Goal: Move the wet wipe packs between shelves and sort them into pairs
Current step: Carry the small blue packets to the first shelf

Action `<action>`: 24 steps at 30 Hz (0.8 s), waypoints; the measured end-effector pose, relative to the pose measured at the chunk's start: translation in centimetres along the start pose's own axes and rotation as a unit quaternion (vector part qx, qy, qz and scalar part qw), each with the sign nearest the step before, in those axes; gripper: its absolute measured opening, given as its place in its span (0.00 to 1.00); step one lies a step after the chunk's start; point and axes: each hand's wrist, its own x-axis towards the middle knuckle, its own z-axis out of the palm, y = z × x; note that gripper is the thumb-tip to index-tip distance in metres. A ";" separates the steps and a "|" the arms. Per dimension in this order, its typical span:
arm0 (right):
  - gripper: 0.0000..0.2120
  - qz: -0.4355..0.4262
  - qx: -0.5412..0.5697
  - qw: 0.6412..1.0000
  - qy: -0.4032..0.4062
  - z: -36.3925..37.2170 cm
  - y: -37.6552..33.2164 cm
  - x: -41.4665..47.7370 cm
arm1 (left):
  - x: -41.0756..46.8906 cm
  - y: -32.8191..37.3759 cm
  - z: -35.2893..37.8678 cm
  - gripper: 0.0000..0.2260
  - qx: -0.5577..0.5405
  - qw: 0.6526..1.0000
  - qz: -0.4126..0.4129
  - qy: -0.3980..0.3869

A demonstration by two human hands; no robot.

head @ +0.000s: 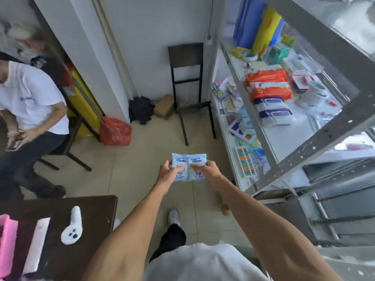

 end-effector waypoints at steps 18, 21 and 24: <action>0.12 0.068 0.095 0.990 0.083 -9.5 -12.0 19.5 | 24.4 17.4 8.8 0.17 0.142 0.964 -0.025 -0.223; 0.15 0.060 0.165 0.979 0.108 -13.3 -11.1 18.9 | 26.4 19.9 13.6 0.21 0.229 0.914 -0.018 -0.335; 0.17 0.018 0.286 0.941 0.182 -16.3 -9.6 16.1 | 26.9 21.8 20.0 0.19 0.293 0.854 0.002 -0.430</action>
